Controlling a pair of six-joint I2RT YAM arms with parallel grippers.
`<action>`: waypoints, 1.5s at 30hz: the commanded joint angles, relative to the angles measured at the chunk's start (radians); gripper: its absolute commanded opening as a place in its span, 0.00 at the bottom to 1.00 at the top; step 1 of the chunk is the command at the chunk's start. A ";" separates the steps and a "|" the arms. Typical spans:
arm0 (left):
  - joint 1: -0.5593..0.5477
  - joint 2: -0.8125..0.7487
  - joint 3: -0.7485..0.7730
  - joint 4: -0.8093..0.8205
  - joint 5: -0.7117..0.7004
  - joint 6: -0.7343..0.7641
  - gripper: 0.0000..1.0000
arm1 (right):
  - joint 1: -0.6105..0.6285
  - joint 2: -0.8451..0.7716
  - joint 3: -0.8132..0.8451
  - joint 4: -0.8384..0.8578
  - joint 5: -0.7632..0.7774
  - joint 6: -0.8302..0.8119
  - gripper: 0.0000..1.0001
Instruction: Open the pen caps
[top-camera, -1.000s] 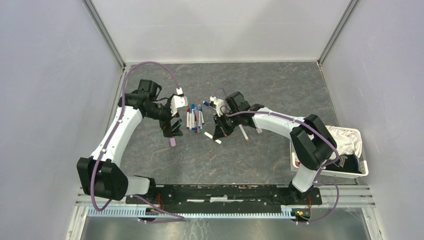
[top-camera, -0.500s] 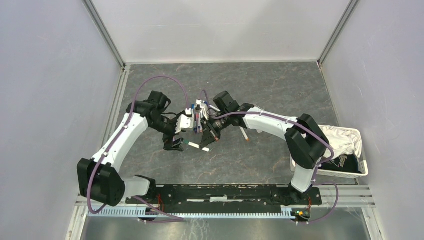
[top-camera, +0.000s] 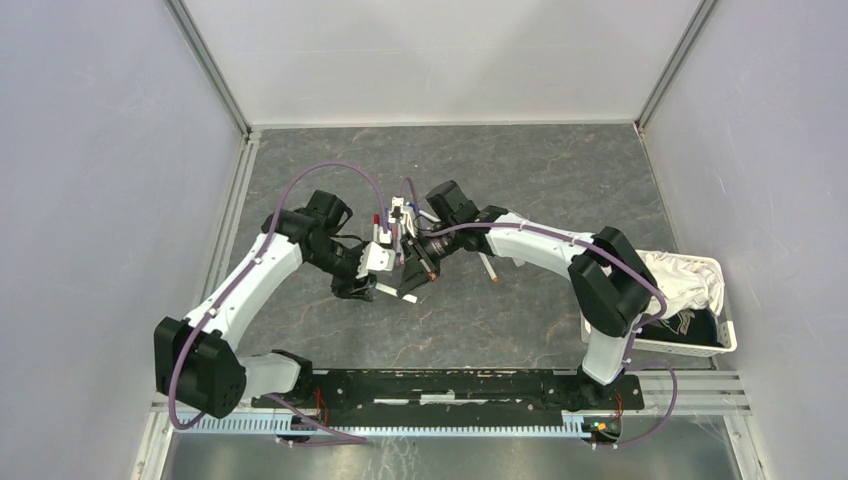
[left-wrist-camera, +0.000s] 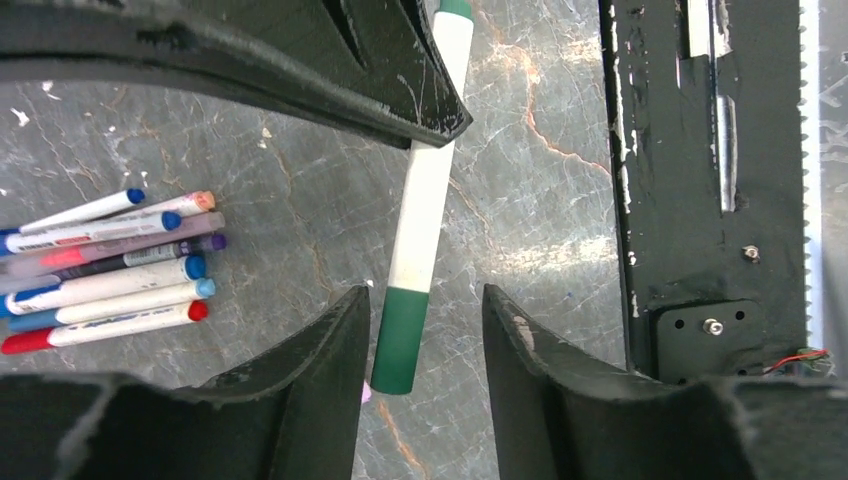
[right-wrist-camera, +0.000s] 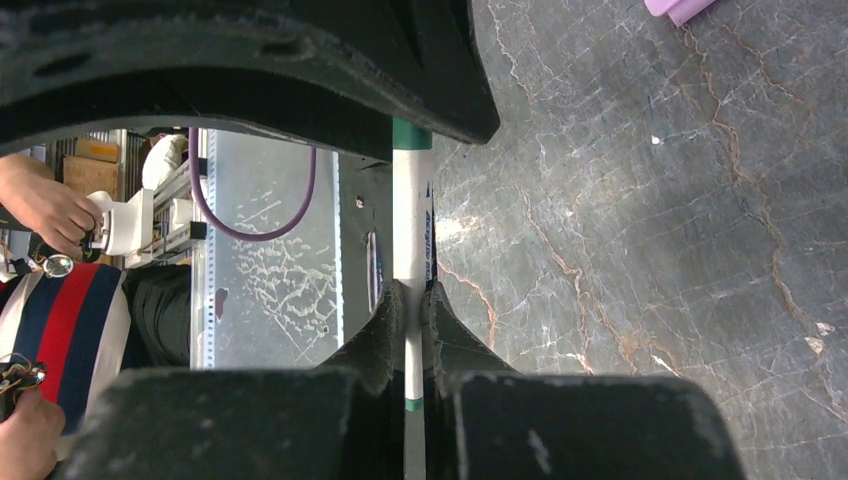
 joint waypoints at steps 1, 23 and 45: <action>-0.027 -0.032 -0.006 0.055 -0.009 -0.013 0.45 | 0.003 0.016 0.042 0.045 -0.034 0.014 0.00; -0.055 -0.046 0.006 0.094 -0.126 -0.031 0.02 | 0.053 0.116 0.128 0.076 -0.040 0.116 0.00; 0.177 0.117 -0.017 0.306 -0.212 -0.028 0.02 | -0.257 -0.140 -0.104 -0.089 0.500 0.032 0.00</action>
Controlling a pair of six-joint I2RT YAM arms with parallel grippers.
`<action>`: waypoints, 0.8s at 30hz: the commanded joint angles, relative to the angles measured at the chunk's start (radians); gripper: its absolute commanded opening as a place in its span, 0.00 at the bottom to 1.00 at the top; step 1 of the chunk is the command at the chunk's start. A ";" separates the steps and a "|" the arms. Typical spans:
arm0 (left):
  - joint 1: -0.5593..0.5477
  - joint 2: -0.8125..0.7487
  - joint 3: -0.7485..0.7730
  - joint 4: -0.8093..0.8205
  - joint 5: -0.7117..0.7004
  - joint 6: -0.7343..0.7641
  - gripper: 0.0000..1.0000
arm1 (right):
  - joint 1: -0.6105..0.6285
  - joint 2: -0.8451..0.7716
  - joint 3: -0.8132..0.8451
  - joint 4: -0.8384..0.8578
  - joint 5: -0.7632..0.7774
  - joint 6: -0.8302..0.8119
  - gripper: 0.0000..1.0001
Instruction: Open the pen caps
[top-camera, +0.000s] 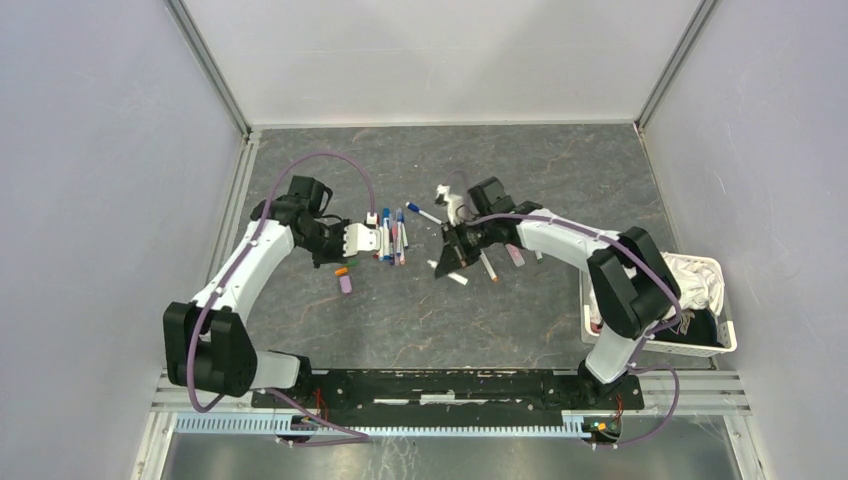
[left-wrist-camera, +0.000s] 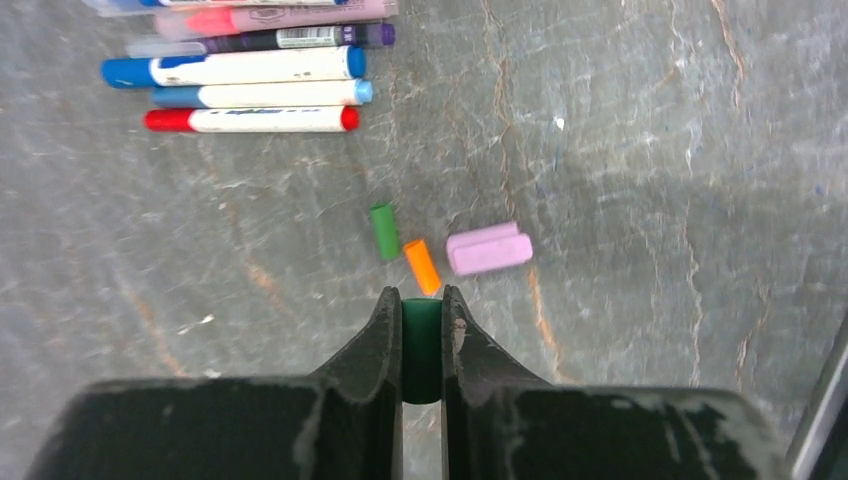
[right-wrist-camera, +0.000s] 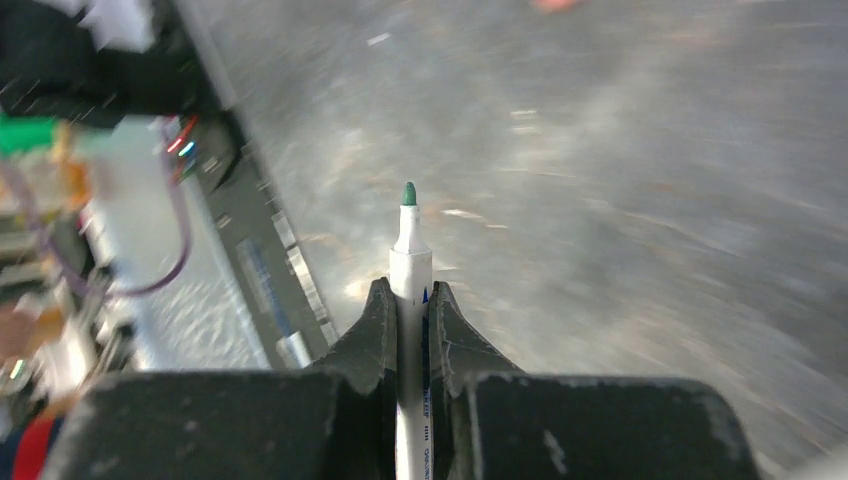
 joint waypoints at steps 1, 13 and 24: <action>0.005 0.063 -0.087 0.212 0.069 -0.158 0.02 | -0.106 -0.095 0.035 -0.024 0.397 0.030 0.00; 0.009 0.278 -0.065 0.359 0.091 -0.291 0.04 | -0.175 -0.063 -0.039 0.059 0.787 0.066 0.00; 0.009 0.323 -0.114 0.397 0.042 -0.296 0.36 | -0.176 0.046 -0.048 0.105 0.838 0.067 0.04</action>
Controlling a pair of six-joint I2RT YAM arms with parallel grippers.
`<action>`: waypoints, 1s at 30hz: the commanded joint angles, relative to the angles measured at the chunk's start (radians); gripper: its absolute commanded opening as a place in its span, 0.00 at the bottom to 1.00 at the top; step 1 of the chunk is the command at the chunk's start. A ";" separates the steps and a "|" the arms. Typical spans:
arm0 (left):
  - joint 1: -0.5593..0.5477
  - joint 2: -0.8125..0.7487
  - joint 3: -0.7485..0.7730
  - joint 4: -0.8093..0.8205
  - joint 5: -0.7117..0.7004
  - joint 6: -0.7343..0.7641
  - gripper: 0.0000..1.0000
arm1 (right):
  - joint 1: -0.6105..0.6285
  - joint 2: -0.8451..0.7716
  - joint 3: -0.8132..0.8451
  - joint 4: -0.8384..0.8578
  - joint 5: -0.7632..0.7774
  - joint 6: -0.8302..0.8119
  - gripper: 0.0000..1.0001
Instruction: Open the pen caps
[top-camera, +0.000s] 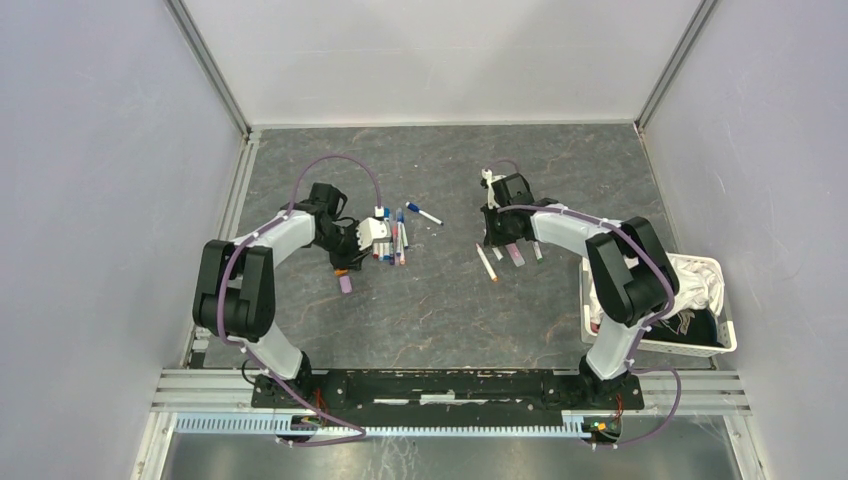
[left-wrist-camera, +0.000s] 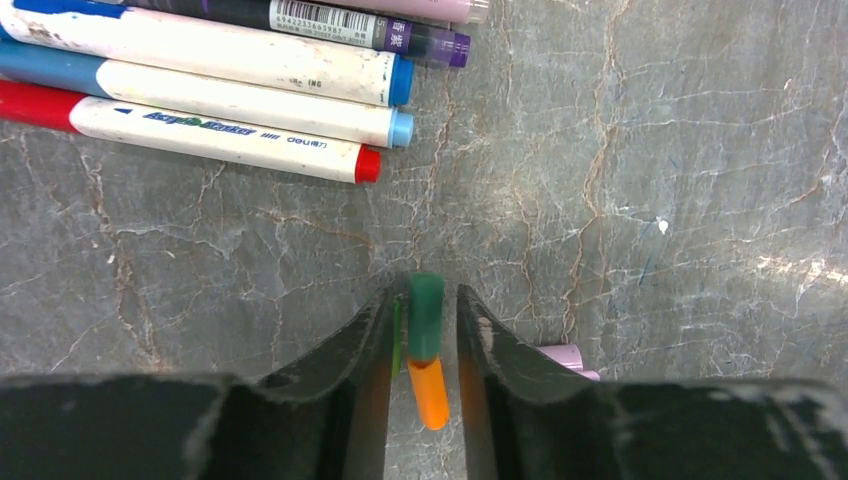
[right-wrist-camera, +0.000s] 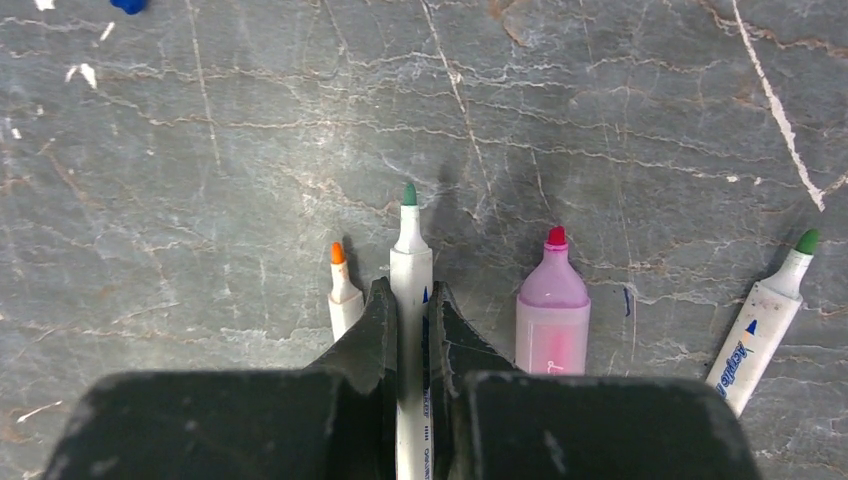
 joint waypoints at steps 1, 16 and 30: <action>0.003 0.014 -0.008 0.031 0.010 -0.044 0.40 | 0.003 0.013 -0.026 0.057 0.070 0.014 0.05; 0.012 -0.036 0.151 -0.174 0.063 -0.085 0.60 | 0.018 -0.079 -0.064 0.068 0.120 -0.009 0.35; 0.027 -0.203 0.467 -0.299 0.062 -0.366 1.00 | 0.207 0.145 0.335 0.083 0.046 -0.232 0.58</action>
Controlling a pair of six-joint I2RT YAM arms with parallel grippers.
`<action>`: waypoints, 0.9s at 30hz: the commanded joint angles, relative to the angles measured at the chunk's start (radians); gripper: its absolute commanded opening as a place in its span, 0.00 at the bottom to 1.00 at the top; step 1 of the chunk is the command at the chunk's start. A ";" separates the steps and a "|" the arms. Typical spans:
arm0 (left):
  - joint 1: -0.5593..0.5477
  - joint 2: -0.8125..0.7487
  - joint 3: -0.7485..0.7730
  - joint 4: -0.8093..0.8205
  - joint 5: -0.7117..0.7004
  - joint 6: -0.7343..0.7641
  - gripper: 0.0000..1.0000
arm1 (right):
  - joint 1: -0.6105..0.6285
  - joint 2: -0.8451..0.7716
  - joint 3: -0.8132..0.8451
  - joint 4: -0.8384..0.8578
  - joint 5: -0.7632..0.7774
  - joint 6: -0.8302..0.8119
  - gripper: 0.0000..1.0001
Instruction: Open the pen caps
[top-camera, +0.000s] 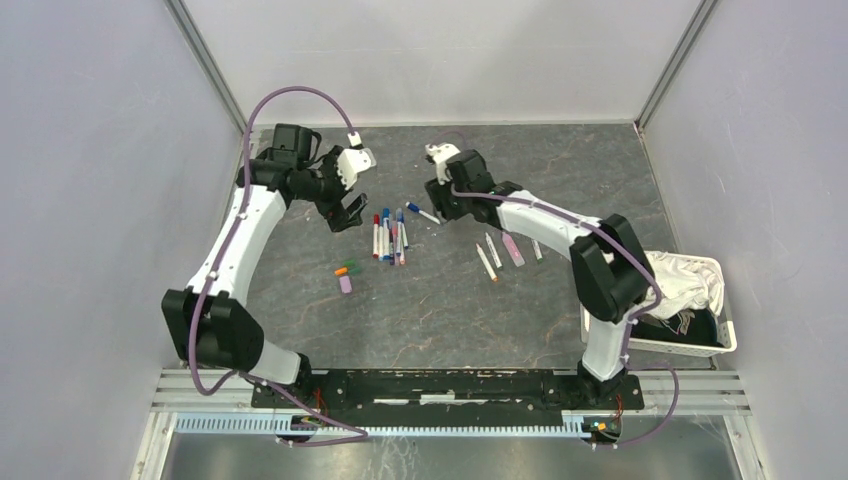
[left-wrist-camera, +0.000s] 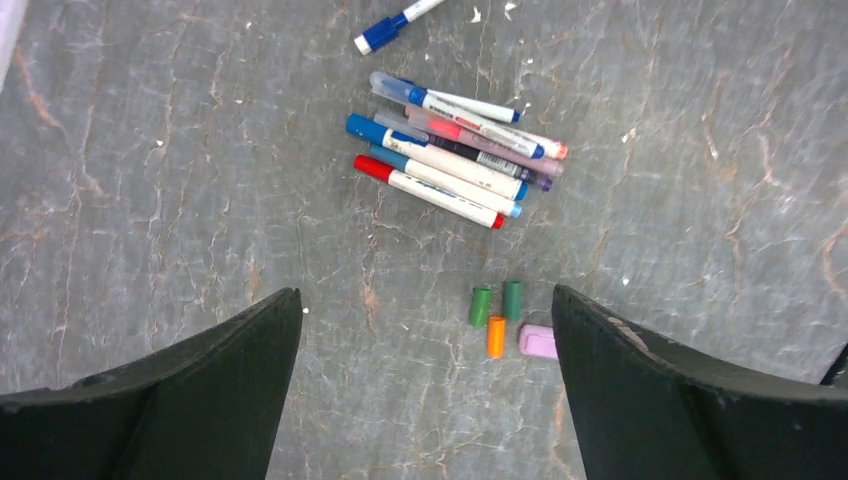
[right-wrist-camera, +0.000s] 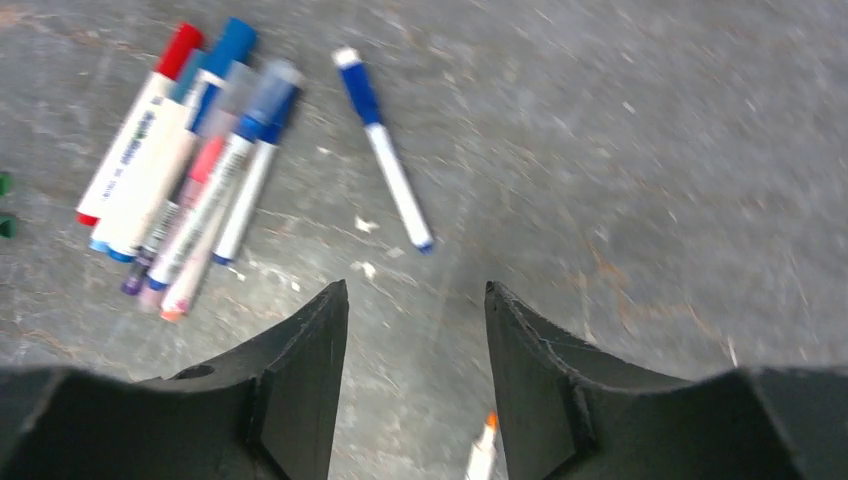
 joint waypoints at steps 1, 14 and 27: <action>0.007 -0.060 0.031 -0.025 0.014 -0.141 1.00 | 0.039 0.115 0.099 0.031 -0.056 -0.108 0.58; 0.009 -0.080 0.054 -0.081 0.015 -0.168 1.00 | 0.043 0.362 0.338 -0.079 -0.015 -0.186 0.56; 0.009 -0.077 0.002 -0.081 0.012 -0.132 1.00 | 0.045 0.280 0.141 0.006 -0.081 -0.187 0.02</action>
